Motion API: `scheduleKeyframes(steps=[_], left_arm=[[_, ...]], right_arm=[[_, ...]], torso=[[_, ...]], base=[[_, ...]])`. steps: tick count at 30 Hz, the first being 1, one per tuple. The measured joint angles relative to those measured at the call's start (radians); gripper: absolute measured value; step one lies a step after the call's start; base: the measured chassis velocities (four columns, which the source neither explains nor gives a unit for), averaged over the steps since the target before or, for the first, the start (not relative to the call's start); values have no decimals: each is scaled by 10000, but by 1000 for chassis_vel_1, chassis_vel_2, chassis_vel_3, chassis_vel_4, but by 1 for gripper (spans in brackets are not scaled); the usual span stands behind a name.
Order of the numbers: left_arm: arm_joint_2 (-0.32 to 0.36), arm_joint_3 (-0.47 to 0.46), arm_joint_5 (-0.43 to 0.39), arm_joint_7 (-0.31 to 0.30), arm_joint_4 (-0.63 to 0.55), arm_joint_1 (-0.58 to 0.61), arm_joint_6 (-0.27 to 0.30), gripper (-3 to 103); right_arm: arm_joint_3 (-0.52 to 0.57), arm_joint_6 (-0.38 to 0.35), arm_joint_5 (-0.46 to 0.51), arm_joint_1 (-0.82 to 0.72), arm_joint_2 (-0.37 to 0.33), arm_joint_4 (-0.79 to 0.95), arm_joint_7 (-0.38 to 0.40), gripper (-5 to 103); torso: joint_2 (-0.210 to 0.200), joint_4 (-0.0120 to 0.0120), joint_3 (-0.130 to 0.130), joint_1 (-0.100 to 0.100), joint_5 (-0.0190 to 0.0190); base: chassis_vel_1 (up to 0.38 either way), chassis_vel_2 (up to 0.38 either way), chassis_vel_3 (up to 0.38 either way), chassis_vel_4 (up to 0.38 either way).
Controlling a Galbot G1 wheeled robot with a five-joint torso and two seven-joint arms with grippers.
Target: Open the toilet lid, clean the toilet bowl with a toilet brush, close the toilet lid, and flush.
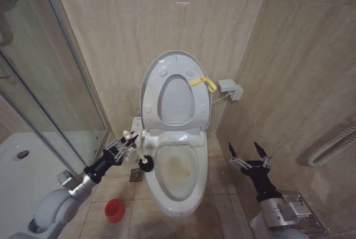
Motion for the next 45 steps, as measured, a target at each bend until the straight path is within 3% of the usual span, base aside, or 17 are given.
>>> scheduleKeyframes(steps=[7,12,16,25,34,39,42,45], left_arm=[[-233,1094,-83,-167,707,-1071,-112,22],[-494,2164,-52,-366,1942,-2446,-236,22],[-1248,3644,182,-582,3944,-3797,-712,22],[-2978,5124,704,-745,6385,-5180,-1040,22],[-3806,5864,1149,-591,7524,-5705,-1159,22],[-3948,5863,1517,-487,8029,-5694,-1401,22],[-4030,5761,2148,-294,8644,-5670,-1781,22],[-4059,5765,2152,-343,8552,-5636,-1830,22]], right_arm=[[1,0,0,0,0,0,3,100],[1,0,-1,0,0,0,2,100],[0,0,-1,0,-1,0,0,100],[0,0,0,0,0,0,-1,100],[0,0,0,0,0,0,0,100],[0,0,-1,0,0,0,0,100],[0,0,-1,0,0,0,0,100],[0,0,-1,0,0,0,0,100]], torso=[[0,1,-1,-2,1],[0,-3,-1,-1,3],[0,-1,0,-1,0],[0,-3,0,-1,1],[0,-2,-2,-1,3],[1,1,-3,-1,4],[2,3,-3,-1,3],[2,2,-3,-1,4]], base=[[0,0,0,0],[0,0,0,0],[0,0,0,0],[0,0,0,0],[0,0,0,0],[0,0,0,0],[0,0,0,0],[0,0,0,0]])
